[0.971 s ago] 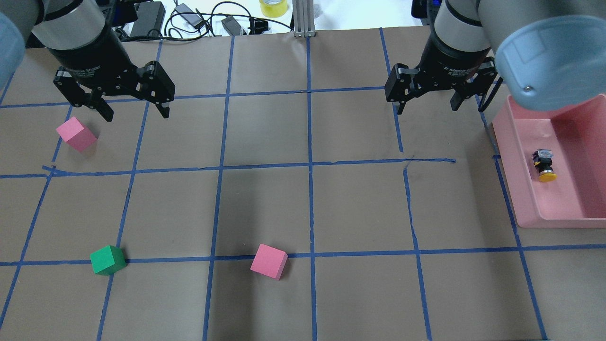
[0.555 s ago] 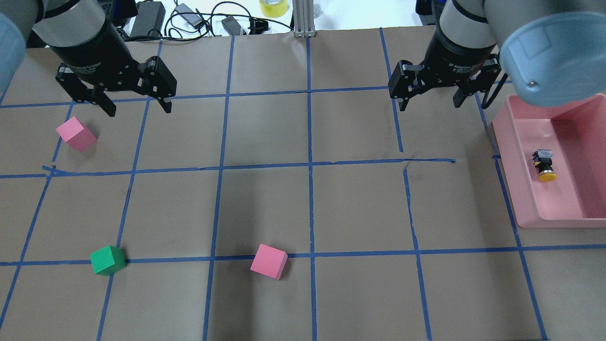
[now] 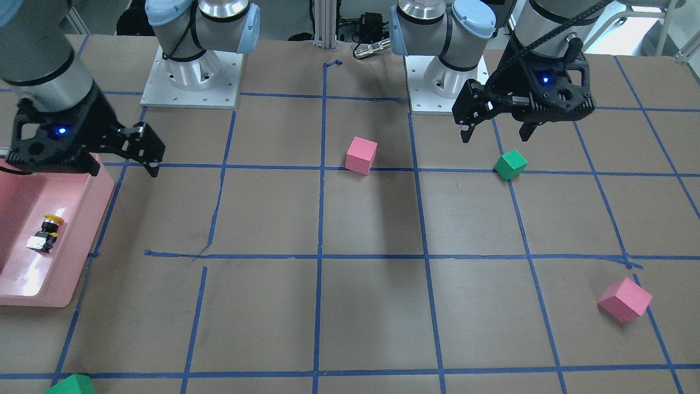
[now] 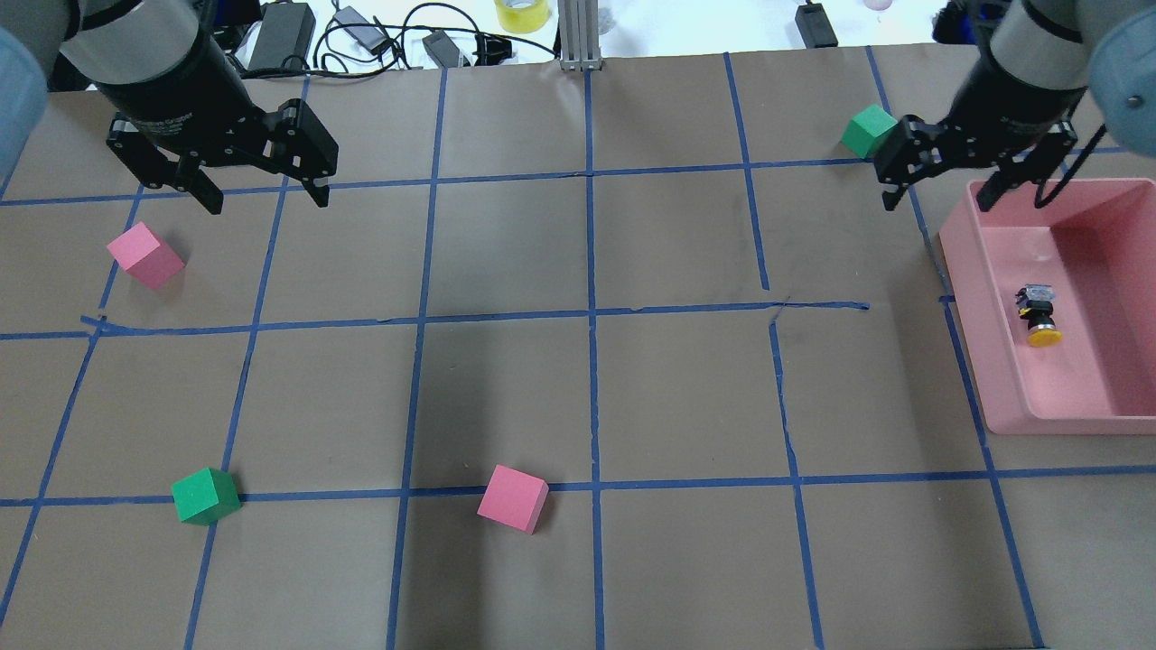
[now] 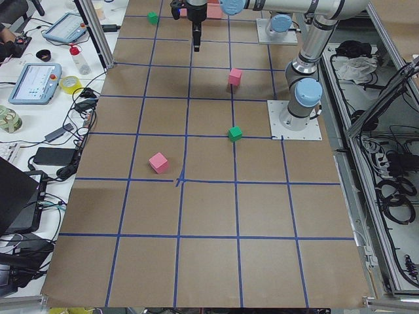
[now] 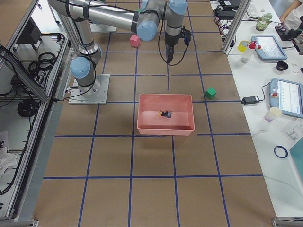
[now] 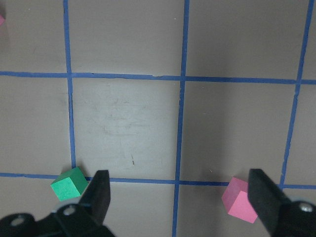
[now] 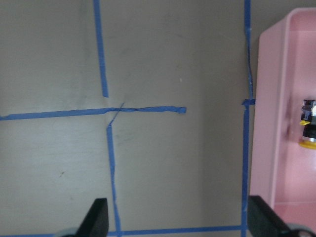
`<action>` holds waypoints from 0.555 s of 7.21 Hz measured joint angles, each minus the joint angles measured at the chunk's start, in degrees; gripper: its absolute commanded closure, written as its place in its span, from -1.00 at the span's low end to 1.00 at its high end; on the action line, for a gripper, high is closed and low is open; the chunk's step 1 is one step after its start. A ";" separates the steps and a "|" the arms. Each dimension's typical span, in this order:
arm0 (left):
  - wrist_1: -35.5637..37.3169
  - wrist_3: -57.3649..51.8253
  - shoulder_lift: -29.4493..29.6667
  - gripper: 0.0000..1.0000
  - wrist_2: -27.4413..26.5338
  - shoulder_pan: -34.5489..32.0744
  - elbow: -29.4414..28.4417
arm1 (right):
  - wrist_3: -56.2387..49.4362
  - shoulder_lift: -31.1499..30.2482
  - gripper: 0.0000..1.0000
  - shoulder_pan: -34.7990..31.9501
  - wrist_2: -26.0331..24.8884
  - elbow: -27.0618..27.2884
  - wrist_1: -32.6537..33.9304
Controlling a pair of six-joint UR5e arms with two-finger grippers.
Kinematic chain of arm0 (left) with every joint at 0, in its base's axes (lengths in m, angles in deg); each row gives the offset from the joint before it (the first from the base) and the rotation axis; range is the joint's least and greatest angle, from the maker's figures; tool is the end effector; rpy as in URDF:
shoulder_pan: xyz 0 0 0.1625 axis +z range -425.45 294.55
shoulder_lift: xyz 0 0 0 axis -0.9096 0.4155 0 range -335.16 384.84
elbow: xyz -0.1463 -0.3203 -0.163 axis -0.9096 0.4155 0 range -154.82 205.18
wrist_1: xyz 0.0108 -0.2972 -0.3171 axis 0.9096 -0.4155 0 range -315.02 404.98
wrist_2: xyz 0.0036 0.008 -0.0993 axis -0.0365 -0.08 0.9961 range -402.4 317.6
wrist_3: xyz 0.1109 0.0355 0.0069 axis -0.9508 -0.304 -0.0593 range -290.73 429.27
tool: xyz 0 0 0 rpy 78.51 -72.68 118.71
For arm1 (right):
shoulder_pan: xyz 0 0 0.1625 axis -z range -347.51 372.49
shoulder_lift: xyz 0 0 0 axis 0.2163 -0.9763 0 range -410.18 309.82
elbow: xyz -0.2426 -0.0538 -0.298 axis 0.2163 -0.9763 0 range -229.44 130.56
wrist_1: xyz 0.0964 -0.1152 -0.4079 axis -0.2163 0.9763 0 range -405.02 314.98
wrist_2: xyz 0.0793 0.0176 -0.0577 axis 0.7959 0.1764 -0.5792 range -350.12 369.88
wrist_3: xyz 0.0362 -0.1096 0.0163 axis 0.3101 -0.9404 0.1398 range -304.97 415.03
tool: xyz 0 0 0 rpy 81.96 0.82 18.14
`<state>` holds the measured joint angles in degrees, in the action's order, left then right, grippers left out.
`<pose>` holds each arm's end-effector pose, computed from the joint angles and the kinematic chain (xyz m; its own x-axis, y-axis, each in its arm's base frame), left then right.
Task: Align button upright
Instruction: 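Lower the right gripper into the pink bin and grasp the yellow button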
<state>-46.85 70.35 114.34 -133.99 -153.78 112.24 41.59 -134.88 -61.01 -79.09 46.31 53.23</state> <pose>-0.1151 -0.5162 0.4616 -0.9984 -0.0487 -0.0274 -0.0479 0.9984 -0.0286 -0.0223 -0.5521 0.3482 -0.9981 0.0545 -0.0288 0.0532 0.9976 0.0435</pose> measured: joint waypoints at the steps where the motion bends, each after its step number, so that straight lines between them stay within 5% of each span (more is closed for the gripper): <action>1: -0.04 0.19 0.32 -1.00 -0.01 0.00 0.12 | -6.41 1.60 -0.99 5.39 0.01 3.61 6.20; 4: -0.25 0.49 0.76 -1.00 -0.09 -0.05 0.36 | -13.28 6.25 -0.94 16.39 -0.07 11.07 21.70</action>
<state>-47.10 70.84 115.10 -134.08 -153.83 112.60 28.31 -128.63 -44.62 -79.16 57.38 74.93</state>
